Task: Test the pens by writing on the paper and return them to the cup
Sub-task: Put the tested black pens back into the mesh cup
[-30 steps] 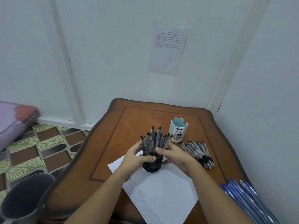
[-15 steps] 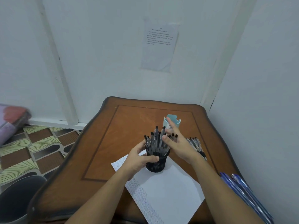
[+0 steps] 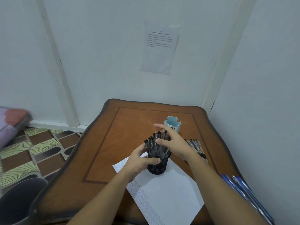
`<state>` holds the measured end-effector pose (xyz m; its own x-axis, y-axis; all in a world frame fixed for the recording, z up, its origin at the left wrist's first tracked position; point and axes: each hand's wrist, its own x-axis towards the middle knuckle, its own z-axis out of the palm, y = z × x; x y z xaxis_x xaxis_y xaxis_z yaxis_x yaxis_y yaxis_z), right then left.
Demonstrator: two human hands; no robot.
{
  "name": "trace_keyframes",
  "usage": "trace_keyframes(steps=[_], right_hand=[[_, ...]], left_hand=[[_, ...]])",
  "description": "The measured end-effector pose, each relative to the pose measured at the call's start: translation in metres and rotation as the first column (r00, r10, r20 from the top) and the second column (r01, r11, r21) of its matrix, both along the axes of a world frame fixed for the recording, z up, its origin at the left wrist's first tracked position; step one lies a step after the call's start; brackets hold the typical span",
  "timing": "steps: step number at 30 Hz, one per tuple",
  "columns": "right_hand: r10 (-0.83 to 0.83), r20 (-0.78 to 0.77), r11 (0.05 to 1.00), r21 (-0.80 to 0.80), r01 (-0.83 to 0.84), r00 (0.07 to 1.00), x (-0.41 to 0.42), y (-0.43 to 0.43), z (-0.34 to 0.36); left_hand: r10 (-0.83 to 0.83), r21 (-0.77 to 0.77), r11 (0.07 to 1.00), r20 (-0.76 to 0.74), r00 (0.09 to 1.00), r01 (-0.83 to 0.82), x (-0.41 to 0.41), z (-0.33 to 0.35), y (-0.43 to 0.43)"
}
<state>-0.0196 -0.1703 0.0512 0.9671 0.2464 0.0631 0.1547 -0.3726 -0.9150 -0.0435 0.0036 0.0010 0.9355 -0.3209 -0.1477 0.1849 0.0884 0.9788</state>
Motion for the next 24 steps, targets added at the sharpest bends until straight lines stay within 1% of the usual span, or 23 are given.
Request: trace_keyframes(steps=[2,5,6,8,10,11,12,14,16,17,19,20,21,23,24], right_hand=[[-0.017,0.001,1.000,-0.022,0.017,1.000,-0.001,0.003,0.000],[0.088,-0.085,0.993,0.087,-0.081,0.992,-0.004,0.003,0.004],[0.098,-0.104,0.990,0.116,-0.086,0.990,-0.005,0.001,0.004],[0.032,-0.084,0.993,0.118,-0.022,0.996,-0.002,0.000,0.001],[-0.096,-0.038,0.994,0.043,0.097,0.995,0.001,0.000,-0.005],[-0.109,-0.035,0.994,0.016,0.110,0.993,0.003,-0.001,-0.008],[-0.082,-0.050,0.997,0.013,0.082,0.995,0.002,0.000,-0.009],[0.034,-0.119,0.995,0.094,-0.022,0.992,-0.002,0.000,-0.005],[0.093,-0.141,0.985,0.159,-0.071,0.986,-0.003,-0.002,-0.004],[0.069,-0.120,0.987,0.151,-0.050,0.990,-0.002,-0.002,-0.005],[-0.038,-0.062,0.997,0.065,0.042,0.997,-0.001,0.000,-0.008],[-0.061,-0.059,0.997,0.039,0.063,0.996,0.000,0.000,-0.009],[-0.046,-0.078,0.997,0.062,0.051,0.996,0.001,-0.001,-0.010],[0.037,-0.136,0.981,0.192,-0.010,0.990,-0.001,-0.002,-0.010],[0.048,-0.143,0.971,0.239,-0.013,0.989,-0.001,-0.003,-0.010]], left_hand=[[-0.002,-0.003,1.000,0.003,1.000,0.002,0.000,0.001,0.001],[-0.002,0.000,1.000,0.006,1.000,0.002,0.000,0.000,0.001],[-0.001,-0.004,1.000,0.005,1.000,0.001,0.000,0.000,0.001],[-0.002,-0.002,1.000,0.000,1.000,0.002,-0.001,0.001,0.001],[0.002,0.007,1.000,-0.003,1.000,-0.002,0.000,0.001,0.001],[0.001,0.003,1.000,-0.004,1.000,-0.001,0.000,0.001,0.001],[0.003,-0.004,1.000,-0.008,1.000,-0.003,0.000,0.001,0.001],[0.000,-0.015,1.000,-0.009,1.000,0.000,0.000,0.001,0.001],[0.000,-0.024,1.000,-0.006,1.000,0.000,0.000,0.002,0.001],[-0.001,-0.026,1.000,-0.007,1.000,0.000,-0.001,0.001,0.001],[-0.002,-0.027,1.000,-0.014,1.000,0.002,0.000,0.001,0.001],[-0.002,-0.033,0.999,-0.019,1.000,0.002,0.000,0.000,0.000],[-0.002,-0.039,0.999,-0.019,1.000,0.001,0.000,0.001,0.000],[0.004,-0.047,0.999,-0.021,1.000,-0.005,0.000,0.001,0.001],[0.009,-0.049,0.999,-0.022,1.000,-0.010,0.000,0.001,0.001]])
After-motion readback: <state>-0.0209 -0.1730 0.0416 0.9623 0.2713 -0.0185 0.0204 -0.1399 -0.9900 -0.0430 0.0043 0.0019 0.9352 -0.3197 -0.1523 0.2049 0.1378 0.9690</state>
